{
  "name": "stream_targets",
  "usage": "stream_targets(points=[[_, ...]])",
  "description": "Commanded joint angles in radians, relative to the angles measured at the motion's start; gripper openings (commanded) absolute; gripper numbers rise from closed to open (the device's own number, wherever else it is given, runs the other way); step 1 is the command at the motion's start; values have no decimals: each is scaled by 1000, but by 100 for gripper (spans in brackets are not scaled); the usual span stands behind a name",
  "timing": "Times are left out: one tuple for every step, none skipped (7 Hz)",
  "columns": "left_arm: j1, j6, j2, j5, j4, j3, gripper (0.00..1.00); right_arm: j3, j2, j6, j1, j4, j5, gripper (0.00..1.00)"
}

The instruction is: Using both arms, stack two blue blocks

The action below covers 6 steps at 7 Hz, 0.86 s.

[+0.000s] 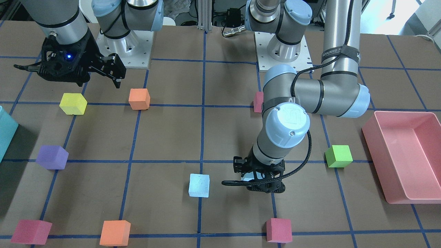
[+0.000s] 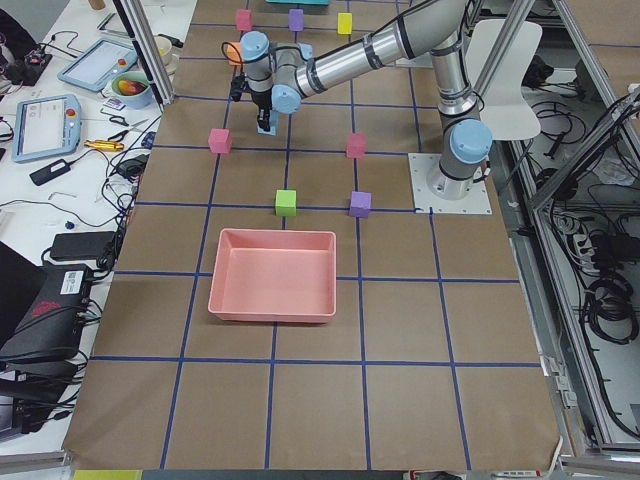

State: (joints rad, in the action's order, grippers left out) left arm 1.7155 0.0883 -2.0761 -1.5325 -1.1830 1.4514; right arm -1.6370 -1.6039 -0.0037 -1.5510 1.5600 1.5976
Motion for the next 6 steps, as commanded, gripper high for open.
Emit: stream_targets(points=[[111, 155, -77, -9, -90, -165, 14, -4, -1, 8, -1, 14, -1, 100], [181, 268, -107, -20, -84, -210, 14, -4, -1, 8, -1, 14, -8, 100], [203, 284, -134, -20, -86, -244, 14, -6, -1, 10, -3, 14, -11, 100], [205, 277, -166, -20, -80, -250, 15, -4, -2, 10, -1, 8, -8, 100], [205, 277, -180, -20, -63, -250, 15, -6, 4, 10, -1, 12, -2, 100], [205, 274, -191, -21, -64, -249, 15, -6, 4, 7, -3, 9, -1, 100]])
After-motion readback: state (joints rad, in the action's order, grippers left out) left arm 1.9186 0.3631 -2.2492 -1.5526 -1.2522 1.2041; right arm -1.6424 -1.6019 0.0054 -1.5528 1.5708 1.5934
